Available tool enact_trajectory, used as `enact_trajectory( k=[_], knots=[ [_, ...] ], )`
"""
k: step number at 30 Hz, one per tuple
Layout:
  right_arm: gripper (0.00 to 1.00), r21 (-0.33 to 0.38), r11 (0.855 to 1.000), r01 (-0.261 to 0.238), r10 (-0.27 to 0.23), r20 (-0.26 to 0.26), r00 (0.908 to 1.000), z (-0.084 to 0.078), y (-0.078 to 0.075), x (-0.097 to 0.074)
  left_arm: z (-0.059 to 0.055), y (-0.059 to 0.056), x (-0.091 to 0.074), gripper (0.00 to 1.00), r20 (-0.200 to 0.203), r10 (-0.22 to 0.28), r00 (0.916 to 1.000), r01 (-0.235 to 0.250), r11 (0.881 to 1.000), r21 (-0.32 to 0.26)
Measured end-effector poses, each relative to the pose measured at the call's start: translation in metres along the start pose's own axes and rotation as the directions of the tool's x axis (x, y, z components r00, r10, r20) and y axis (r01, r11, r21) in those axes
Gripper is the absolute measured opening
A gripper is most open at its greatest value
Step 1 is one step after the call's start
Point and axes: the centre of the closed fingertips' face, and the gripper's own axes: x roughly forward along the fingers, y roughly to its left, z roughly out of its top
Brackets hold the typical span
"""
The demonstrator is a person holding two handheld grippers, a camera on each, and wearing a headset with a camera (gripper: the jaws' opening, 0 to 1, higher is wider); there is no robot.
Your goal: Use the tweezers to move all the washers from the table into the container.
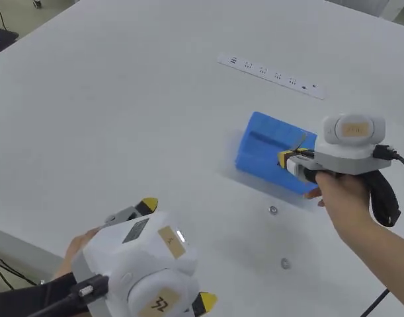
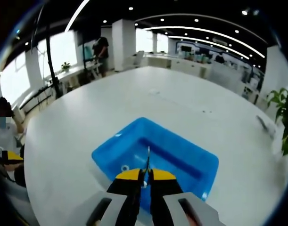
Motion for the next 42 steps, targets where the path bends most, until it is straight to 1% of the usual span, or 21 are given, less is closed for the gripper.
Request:
enact_trajectory(
  k=[4,5,7,10,13,15,16,19,21,25,26,27,28,31,32,35,37,39,42],
  knots=[
    [0.04,-0.005,1.0,0.008,-0.008,-0.002,1.0,0.001,-0.001,0.0,0.0,0.0,0.0,0.94,0.002,0.001,1.0,-0.001,1.0,0.0],
    [0.04,-0.014,1.0,0.007,-0.007,-0.004,1.0,0.001,0.0,0.0,0.0,0.0,0.0,0.94,0.002,0.001,1.0,-0.001,1.0,0.0],
    [0.04,-0.01,1.0,0.002,-0.002,0.0,1.0,0.002,0.003,0.0,0.0,0.001,0.0,0.94,0.002,0.003,1.0,-0.003,1.0,0.001],
    [0.04,-0.01,1.0,0.015,-0.015,0.024,0.9996,0.008,0.002,-0.005,0.0,0.002,0.0,0.94,0.004,0.008,1.0,-0.008,1.0,-0.002],
    [0.04,-0.004,1.0,0.016,-0.016,0.044,0.9989,0.015,0.001,-0.011,0.0,0.002,0.0,0.94,0.004,0.009,0.9999,-0.009,1.0,-0.003],
    [0.04,-0.001,1.0,0.014,-0.014,0.062,0.998,0.02,0.001,-0.019,0.001,0.002,-0.001,0.94,0.004,0.01,0.9999,-0.01,1.0,0.001],
    [0.04,0.001,1.0,0.013,-0.013,0.069,0.9976,0.022,0.0,-0.02,0.001,0.002,-0.001,0.94,0.005,0.01,0.9999,-0.01,1.0,0.001],
    [0.04,0.006,1.0,0.016,-0.016,0.109,0.9939,0.03,0.0,-0.033,0.001,0.002,-0.001,0.94,0.006,0.01,0.9999,-0.01,1.0,0.001],
    [0.04,0.013,1.0,0.01,-0.011,0.126,0.9919,0.034,0.001,-0.04,0.001,0.002,-0.001,0.94,0.008,0.01,0.9999,-0.01,1.0,0.0],
    [0.04,0.014,1.0,0.003,-0.006,0.17,0.9854,0.044,0.008,-0.061,0.001,0.001,-0.001,0.94,0.01,0.007,0.9999,-0.007,1.0,0.004],
    [0.04,0.015,1.0,0.001,-0.003,0.179,0.9838,0.045,0.008,-0.062,0.001,0.001,-0.001,0.94,0.01,0.006,0.9999,-0.007,1.0,0.004],
    [0.04,0.018,1.0,-0.003,0.0,0.19,0.9817,0.046,0.009,-0.067,0.002,0.001,-0.001,0.94,0.011,0.006,0.9999,-0.006,1.0,0.005],
    [0.04,0.019,1.0,-0.01,0.006,0.197,0.9804,0.047,0.014,-0.071,0.002,0.001,-0.001,0.94,0.012,0.006,0.9999,-0.006,1.0,0.005],
    [0.04,0.032,0.999,-0.028,0.021,0.207,0.978,0.044,0.02,-0.082,0.002,0.001,-0.001,0.94,0.01,0.006,0.9999,-0.007,1.0,0.003],
    [0.04,0.032,0.999,-0.038,0.03,0.21,0.9773,0.041,0.024,-0.084,0.002,0.001,-0.001,0.94,0.011,0.008,0.9999,-0.008,1.0,0.003],
    [0.04,0.033,0.998,-0.053,0.045,0.213,0.9761,0.034,0.031,-0.093,0.002,0.002,-0.002,0.94,0.011,0.009,0.9999,-0.009,1.0,0.001],
    [0.04,0.033,0.997,-0.064,0.056,0.197,0.9788,0.024,0.037,-0.094,0.002,0.002,-0.002,0.94,0.012,0.01,0.9999,-0.01,1.0,0.002],
    [0.04,0.025,0.998,-0.059,0.054,0.176,0.9828,0.012,0.041,-0.092,0.002,0.001,-0.001,0.94,0.012,0.008,0.9999,-0.009,1.0,0.002],
    [0.04,0.044,0.997,-0.066,0.058,0.152,0.9867,0.0,0.045,-0.089,0.001,0.001,-0.001,0.94,0.009,0.008,0.9999,-0.008,1.0,0.004]
  ],
)
